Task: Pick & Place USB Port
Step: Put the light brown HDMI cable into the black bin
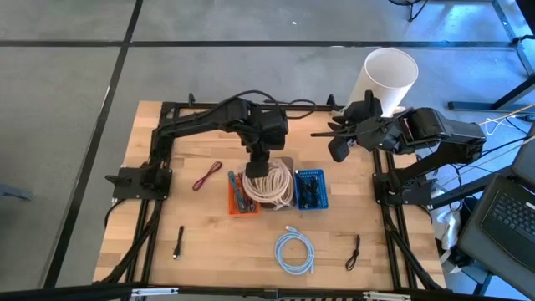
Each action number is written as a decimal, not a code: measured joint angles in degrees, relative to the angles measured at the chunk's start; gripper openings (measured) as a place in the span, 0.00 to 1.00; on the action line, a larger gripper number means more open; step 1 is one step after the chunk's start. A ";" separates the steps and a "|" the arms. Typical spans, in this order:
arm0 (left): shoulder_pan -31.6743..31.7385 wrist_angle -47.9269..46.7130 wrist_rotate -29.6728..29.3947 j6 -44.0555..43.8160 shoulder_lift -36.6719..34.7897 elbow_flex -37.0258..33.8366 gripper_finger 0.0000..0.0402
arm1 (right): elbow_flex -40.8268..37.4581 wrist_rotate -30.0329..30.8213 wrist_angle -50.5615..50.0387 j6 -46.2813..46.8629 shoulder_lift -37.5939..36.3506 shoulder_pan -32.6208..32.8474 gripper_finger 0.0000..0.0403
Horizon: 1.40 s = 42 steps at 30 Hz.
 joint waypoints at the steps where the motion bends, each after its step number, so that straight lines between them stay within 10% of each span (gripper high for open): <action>1: 0.04 0.22 0.01 -0.46 0.11 -0.03 0.06 | 0.00 0.01 -0.02 -0.15 0.00 0.00 0.25; 7: 0.33 4.56 -0.32 -1.42 -0.15 0.04 0.06 | 0.00 -1.84 1.68 -0.18 0.00 0.00 0.25; 13: 3.40 28.07 0.45 -1.58 -0.36 0.03 0.06 | 0.00 -6.06 8.81 -5.52 -0.07 0.02 0.25; 20: 8.15 46.61 11.89 -1.04 -1.68 0.03 0.03 | 0.09 -7.29 11.30 -5.06 -3.66 2.00 0.25; 42: 14.23 53.69 34.54 5.52 -5.09 0.03 0.02 | 0.04 -10.17 12.84 -7.43 -10.74 4.79 0.32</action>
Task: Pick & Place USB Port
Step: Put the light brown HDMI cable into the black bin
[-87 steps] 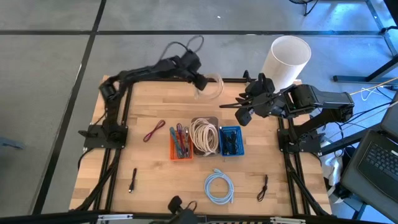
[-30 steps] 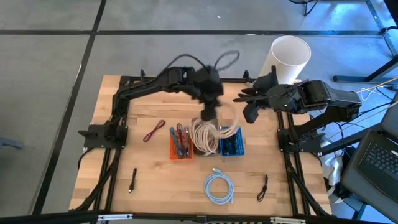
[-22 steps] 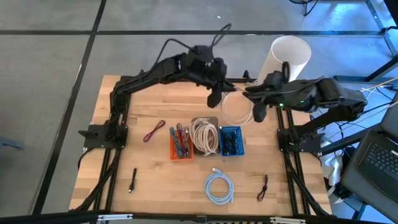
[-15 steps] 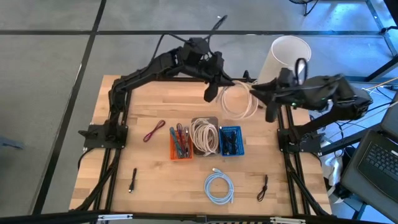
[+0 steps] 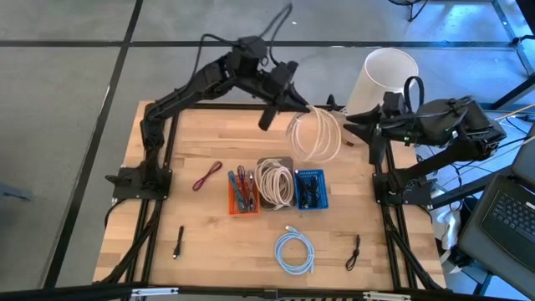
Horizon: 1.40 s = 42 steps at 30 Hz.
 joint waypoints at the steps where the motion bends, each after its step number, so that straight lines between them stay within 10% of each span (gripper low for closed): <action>1: 0.47 0.22 0.66 0.28 -0.48 0.00 0.02 | 0.00 -1.01 0.55 -0.05 0.07 0.00 0.34; 12: 3.11 10.97 9.00 -2.67 -1.22 0.02 0.02 | 0.00 -9.23 11.84 -7.44 2.41 -0.17 0.56; 42: 3.27 21.22 6.13 -4.88 -0.26 -1.49 0.02 | -0.04 -16.85 30.67 -10.57 11.49 -0.34 0.58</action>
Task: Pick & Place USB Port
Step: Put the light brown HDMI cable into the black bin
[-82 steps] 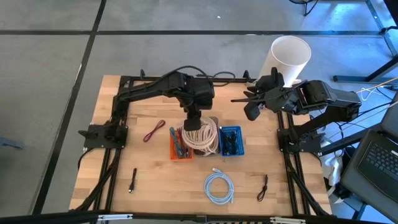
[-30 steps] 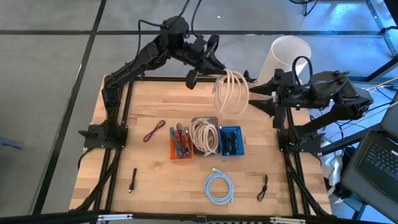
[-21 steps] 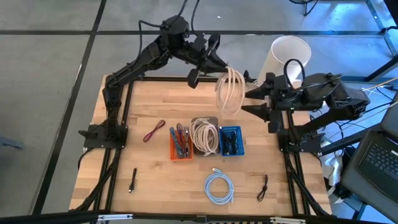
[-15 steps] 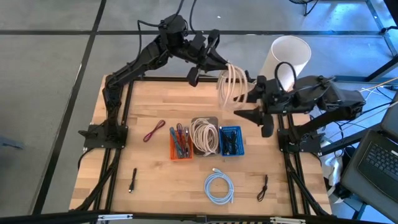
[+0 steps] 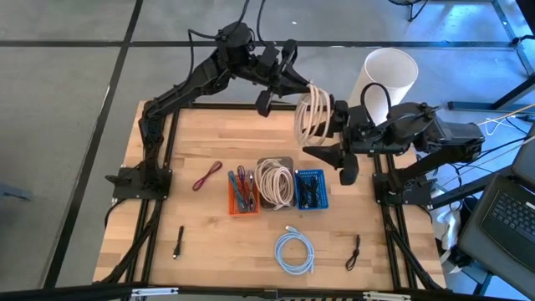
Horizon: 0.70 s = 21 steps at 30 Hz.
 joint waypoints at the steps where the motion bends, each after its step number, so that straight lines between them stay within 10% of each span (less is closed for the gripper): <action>1: -0.02 0.52 -0.02 -0.13 0.00 0.00 0.02 | 0.02 -0.01 0.58 0.00 0.16 -0.27 0.58; 11: -1.01 0.58 -0.12 0.18 0.04 -0.02 0.02 | 0.02 -0.01 0.84 -0.25 2.34 -1.71 0.53; 17: -0.97 -1.05 -0.56 -1.14 0.04 -0.03 0.06 | 0.02 1.45 0.74 -2.41 2.25 -1.69 0.09; 21: 0.37 -5.77 -1.53 -1.34 -0.35 -0.04 0.16 | 0.56 8.57 -3.85 -2.24 1.00 -1.15 0.08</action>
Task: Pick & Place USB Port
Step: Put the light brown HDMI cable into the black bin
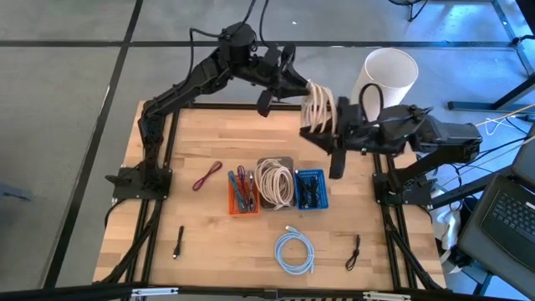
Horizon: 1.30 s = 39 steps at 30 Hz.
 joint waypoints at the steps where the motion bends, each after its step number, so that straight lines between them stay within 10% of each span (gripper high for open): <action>1: 0.69 -2.24 -0.13 0.01 -0.42 0.00 0.19 | 0.60 2.58 -2.23 0.67 -0.28 0.23 0.08; 8: 6.98 -22.30 -2.99 1.86 -6.97 -0.02 0.38 | 2.19 18.45 -19.90 11.80 -3.60 2.48 0.08; 13: 9.11 -34.86 -20.17 6.44 -12.78 -0.02 0.42 | 0.85 12.66 -25.93 22.43 -2.91 2.56 0.08; 17: 10.06 -41.07 -23.14 8.09 -15.81 0.00 0.41 | -5.90 7.14 -25.34 29.02 -2.19 2.54 0.08; 28: 11.63 -51.17 -22.04 12.45 -17.01 0.00 0.34 | -35.11 -10.38 13.71 40.04 -3.62 0.97 0.08; 39: 11.61 -51.16 -22.01 14.63 -17.01 0.00 0.33 | -48.19 -13.20 31.21 51.61 1.47 0.16 0.08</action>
